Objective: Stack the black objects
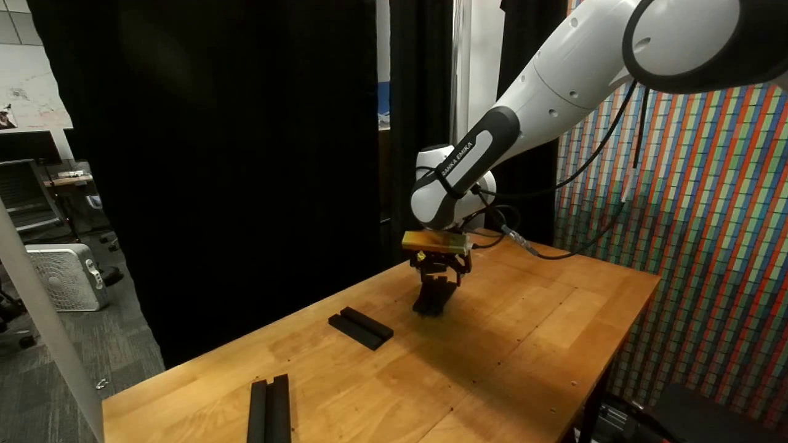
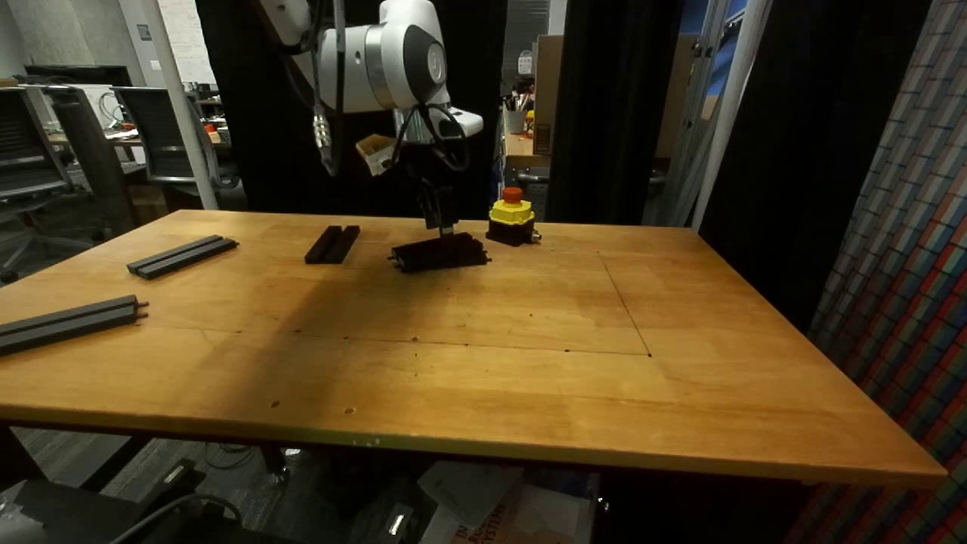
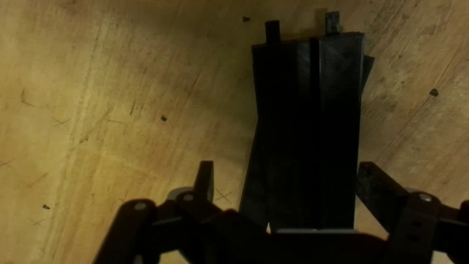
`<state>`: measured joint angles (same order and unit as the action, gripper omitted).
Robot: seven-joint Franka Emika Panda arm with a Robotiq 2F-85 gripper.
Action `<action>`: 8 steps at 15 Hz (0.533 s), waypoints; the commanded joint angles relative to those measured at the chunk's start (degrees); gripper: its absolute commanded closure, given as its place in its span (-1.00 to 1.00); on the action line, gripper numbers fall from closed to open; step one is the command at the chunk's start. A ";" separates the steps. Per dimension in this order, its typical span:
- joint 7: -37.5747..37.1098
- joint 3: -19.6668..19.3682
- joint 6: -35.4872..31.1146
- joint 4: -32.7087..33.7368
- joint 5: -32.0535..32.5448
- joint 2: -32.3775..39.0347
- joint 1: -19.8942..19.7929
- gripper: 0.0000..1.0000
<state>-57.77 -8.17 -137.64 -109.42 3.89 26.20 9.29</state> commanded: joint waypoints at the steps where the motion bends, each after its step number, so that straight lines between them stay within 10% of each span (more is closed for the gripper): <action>1: 2.22 1.49 -3.69 -3.71 -1.21 -2.63 -1.88 -1.00; 8: 6.67 3.04 -5.59 -4.09 -2.57 -2.28 -2.79 -1.00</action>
<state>-53.94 -6.34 -141.97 -112.17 2.74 25.81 7.32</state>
